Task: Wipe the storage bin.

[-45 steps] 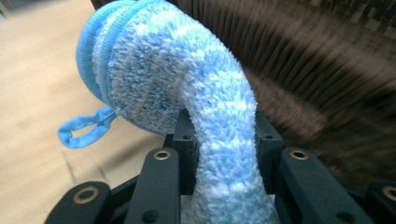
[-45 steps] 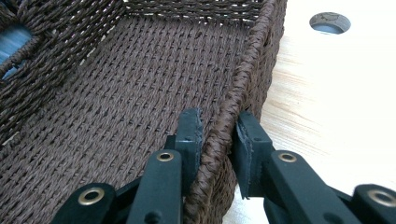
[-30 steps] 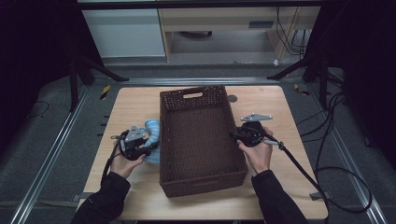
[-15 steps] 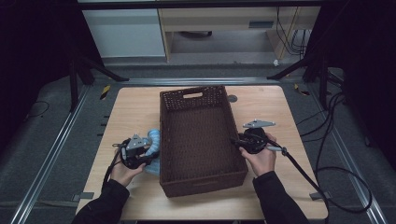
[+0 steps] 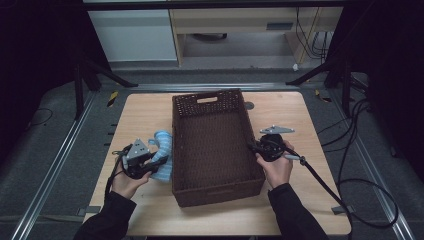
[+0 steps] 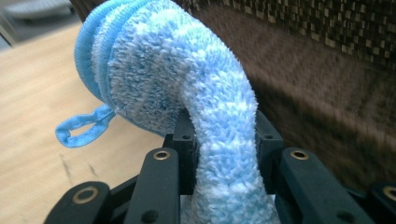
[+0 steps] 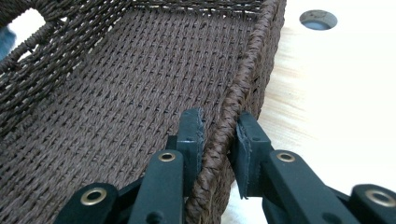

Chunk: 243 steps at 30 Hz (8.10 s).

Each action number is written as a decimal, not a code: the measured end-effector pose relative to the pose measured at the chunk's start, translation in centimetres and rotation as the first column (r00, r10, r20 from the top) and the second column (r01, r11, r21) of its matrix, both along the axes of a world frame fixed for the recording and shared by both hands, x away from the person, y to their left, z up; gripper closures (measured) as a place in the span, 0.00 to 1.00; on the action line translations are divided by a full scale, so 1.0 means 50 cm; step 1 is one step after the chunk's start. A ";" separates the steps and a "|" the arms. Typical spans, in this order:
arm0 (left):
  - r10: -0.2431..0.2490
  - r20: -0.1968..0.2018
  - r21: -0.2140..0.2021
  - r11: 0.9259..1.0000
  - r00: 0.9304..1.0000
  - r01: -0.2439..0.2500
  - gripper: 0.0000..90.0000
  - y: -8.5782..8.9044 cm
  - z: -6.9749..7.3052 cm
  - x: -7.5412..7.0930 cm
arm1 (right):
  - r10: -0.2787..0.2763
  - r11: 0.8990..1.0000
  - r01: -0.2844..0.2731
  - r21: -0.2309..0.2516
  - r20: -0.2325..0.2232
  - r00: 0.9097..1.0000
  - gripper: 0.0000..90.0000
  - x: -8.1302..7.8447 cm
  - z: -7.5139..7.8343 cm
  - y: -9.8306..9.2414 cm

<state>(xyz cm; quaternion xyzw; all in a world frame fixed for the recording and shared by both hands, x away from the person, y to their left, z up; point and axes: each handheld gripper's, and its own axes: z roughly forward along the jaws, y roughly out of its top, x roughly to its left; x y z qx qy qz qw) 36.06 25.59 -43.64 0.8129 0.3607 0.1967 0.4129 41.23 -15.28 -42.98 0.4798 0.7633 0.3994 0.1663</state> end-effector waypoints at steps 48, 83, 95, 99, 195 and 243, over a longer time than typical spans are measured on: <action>-0.038 -0.092 0.020 0.999 0.995 0.040 0.76 -0.015 -0.052 -0.049 | -0.005 1.000 0.005 0.015 0.031 0.999 0.82 0.004 -0.005 -0.006; -0.057 -0.105 0.008 0.998 0.993 0.058 0.76 -0.020 -0.047 -0.112 | 0.023 0.999 -0.024 -0.032 -0.026 0.999 0.74 -0.014 0.003 -0.010; -0.044 -0.002 -0.021 0.999 0.999 0.044 0.76 -0.013 0.025 -0.119 | -0.027 0.999 0.028 -0.032 0.008 1.000 0.84 -0.004 0.001 0.002; -0.050 -0.004 -0.001 0.999 0.999 0.050 0.76 -0.015 0.019 -0.128 | -0.043 0.999 0.043 -0.024 0.006 0.999 0.84 0.007 0.000 0.004; 0.356 -0.053 0.040 0.934 0.933 -0.354 0.52 0.182 -0.025 -0.053 | -0.025 1.000 0.025 -0.010 0.015 1.000 0.81 0.012 -0.003 -0.003; 0.073 -0.055 -0.024 0.997 0.996 -0.075 0.64 -0.090 0.042 0.029 | -0.019 1.000 0.019 0.006 0.032 0.999 0.66 0.004 0.016 -0.015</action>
